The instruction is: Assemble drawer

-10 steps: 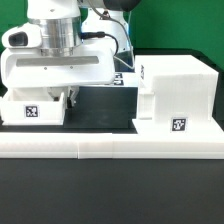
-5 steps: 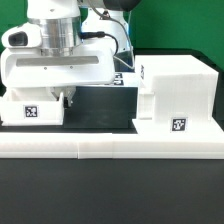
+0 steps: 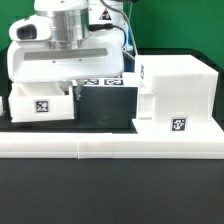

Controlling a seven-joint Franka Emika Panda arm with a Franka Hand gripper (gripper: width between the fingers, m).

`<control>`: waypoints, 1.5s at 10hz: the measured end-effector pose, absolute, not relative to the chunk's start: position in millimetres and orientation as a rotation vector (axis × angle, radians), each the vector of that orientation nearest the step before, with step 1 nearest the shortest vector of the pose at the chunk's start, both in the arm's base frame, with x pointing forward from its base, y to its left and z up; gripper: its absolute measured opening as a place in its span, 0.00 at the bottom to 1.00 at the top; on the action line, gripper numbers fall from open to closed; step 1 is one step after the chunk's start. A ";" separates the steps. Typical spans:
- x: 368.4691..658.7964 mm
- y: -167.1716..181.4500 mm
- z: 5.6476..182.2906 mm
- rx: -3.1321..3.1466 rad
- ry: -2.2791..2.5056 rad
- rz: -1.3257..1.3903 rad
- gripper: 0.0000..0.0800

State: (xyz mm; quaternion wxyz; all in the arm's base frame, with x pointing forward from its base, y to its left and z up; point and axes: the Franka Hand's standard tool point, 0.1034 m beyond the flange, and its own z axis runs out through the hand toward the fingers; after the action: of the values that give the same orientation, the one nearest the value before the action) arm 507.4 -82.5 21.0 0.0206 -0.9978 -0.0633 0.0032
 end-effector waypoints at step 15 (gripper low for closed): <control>514.3 -73.9 15.9 -2.783 -1.453 0.048 0.05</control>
Offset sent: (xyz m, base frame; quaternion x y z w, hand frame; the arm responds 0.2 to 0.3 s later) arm 0.0000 0.0000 0.0000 0.0000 0.0000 0.0000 1.0000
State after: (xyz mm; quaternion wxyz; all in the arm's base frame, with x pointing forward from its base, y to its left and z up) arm 514.3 -73.9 15.9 0.0006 -0.8863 -0.4628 0.0154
